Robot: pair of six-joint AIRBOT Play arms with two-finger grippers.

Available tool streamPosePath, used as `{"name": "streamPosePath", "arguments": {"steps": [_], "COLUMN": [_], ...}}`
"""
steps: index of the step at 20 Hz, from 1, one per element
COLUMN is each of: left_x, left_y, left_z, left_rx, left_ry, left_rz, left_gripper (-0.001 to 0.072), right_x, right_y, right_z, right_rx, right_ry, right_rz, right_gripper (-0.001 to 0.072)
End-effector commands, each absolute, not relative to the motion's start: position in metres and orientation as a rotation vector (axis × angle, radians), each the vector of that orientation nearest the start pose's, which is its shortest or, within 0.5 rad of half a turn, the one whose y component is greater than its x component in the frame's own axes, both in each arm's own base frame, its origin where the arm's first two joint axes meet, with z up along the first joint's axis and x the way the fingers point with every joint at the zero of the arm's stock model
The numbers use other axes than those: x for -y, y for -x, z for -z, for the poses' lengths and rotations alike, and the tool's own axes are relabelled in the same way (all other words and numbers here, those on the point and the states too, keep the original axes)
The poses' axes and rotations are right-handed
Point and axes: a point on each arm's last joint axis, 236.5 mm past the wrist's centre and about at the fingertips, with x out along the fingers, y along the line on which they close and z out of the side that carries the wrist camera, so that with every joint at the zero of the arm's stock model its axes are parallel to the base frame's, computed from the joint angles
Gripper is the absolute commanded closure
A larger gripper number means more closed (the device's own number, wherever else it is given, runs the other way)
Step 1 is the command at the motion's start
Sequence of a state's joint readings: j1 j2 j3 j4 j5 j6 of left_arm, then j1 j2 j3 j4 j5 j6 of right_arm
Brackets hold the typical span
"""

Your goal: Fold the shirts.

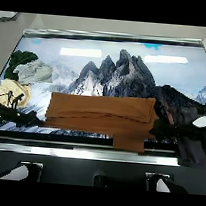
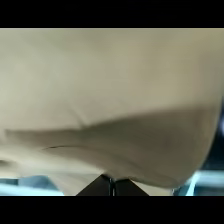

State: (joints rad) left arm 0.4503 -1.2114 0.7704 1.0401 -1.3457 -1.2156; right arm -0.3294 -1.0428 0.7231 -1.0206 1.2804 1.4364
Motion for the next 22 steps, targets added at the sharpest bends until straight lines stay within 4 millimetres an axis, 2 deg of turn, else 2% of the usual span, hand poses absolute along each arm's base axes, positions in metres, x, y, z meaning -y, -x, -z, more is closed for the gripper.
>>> {"name": "streamPosePath", "arguments": {"steps": [1, 3, 5, 11, 14, 17, 19, 20, 21, 22], "left_x": [-0.001, 0.003, 0.001, -0.011, -0.004, 0.007, 0.009, 0.008, 0.006, 0.003], "left_y": [-0.309, -0.335, -0.360, -0.418, -0.429, -0.426, -0.425, -0.425, -0.424, -0.422], "left_z": [0.025, 0.023, 0.023, 0.034, 0.053, 0.074, 0.081, 0.081, 0.079, 0.077], "left_rx": [-1.379, -1.368, -1.372, -1.371, -1.408, -1.458, -1.472, -1.472, -1.472, -1.485], "left_ry": [0.626, 0.606, 0.623, 0.617, 0.614, 0.602, 0.606, 0.608, 0.614, 0.612], "left_rz": [0.186, 0.194, 0.183, 0.199, 0.217, 0.245, 0.246, 0.244, 0.241, 0.241], "left_gripper": [0.0682, 0.0682, 0.0681, 0.0680, 0.0680, 0.0678, 0.0672, 0.0564, 0.0251, -0.0013], "right_x": [-0.025, -0.032, -0.031, -0.025, -0.022, -0.023, -0.020, -0.018, -0.018, -0.018], "right_y": [-0.334, -0.374, -0.408, -0.467, -0.474, -0.470, -0.474, -0.477, -0.479, -0.480], "right_z": [-0.009, -0.005, 0.004, 0.018, 0.034, 0.054, 0.056, 0.053, 0.049, 0.040], "right_rx": [-1.248, -1.204, -1.185, -1.139, -1.142, -1.192, -1.177, -1.158, -1.153, -1.146], "right_ry": [-0.607, -0.569, -0.591, -0.664, -0.679, -0.691, -0.688, -0.688, -0.680, -0.641], "right_rz": [-0.122, -0.134, -0.112, -0.101, -0.080, -0.075, -0.064, -0.059, -0.064, -0.092], "right_gripper": [0.0670, 0.0669, 0.0669, 0.0667, 0.0666, 0.0664, 0.0663, 0.0615, 0.0430, 0.0184]}}
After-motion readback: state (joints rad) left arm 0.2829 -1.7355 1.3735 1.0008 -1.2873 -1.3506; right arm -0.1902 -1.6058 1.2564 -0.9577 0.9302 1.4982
